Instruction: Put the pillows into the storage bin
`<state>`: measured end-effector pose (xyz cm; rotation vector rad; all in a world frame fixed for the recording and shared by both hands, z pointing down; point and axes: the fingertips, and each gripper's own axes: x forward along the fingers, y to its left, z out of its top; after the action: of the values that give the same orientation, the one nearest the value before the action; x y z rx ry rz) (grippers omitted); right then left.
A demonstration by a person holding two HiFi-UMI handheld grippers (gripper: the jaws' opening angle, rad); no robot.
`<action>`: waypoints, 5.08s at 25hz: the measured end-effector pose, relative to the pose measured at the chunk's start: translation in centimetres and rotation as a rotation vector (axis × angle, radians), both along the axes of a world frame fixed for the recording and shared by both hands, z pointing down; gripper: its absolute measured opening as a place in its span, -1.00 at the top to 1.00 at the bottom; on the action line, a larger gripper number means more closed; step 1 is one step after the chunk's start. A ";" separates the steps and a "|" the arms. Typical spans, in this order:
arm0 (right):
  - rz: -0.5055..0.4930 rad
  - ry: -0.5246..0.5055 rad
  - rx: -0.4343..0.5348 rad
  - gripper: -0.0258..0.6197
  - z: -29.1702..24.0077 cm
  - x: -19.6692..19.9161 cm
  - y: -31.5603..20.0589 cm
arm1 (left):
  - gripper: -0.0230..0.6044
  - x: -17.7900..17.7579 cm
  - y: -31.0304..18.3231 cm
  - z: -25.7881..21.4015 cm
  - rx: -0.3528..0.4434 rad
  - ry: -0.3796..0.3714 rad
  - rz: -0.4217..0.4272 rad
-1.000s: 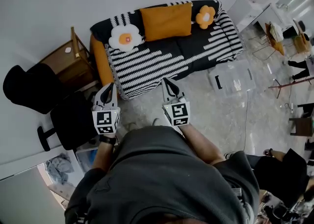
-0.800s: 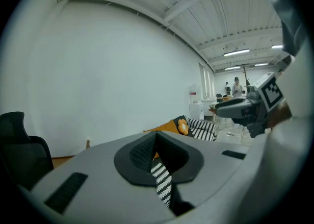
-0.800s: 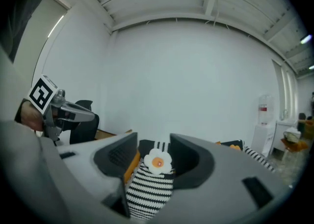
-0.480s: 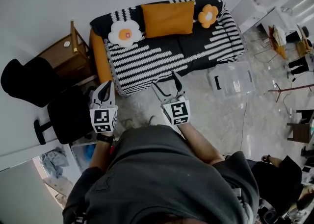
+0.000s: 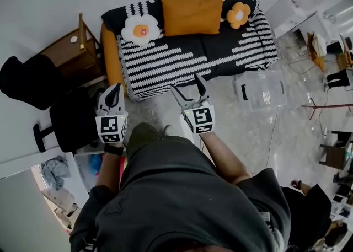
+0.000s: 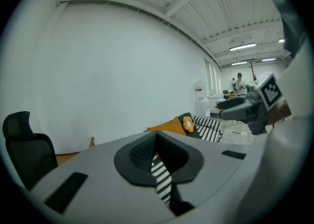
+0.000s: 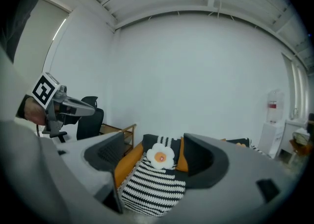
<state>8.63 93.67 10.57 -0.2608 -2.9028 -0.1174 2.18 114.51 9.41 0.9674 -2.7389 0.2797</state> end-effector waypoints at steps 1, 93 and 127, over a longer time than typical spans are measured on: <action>0.001 0.002 -0.002 -0.21 0.1 -0.4 -0.3 | 0.92 -0.3 0.0 -0.1 0.000 -0.003 -0.006; -0.351 0.418 0.438 0.69 55.7 -71.3 -5.3 | 0.92 -50.9 -8.3 50.7 -0.082 0.420 -0.117; 0.044 0.234 0.407 0.71 11.9 -45.8 -13.6 | 0.92 -40.4 -17.5 15.3 0.027 0.163 0.238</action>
<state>-37.17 80.08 22.46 -0.1276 -2.5760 -0.6158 -38.19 97.00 24.66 1.2664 -2.4883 0.1936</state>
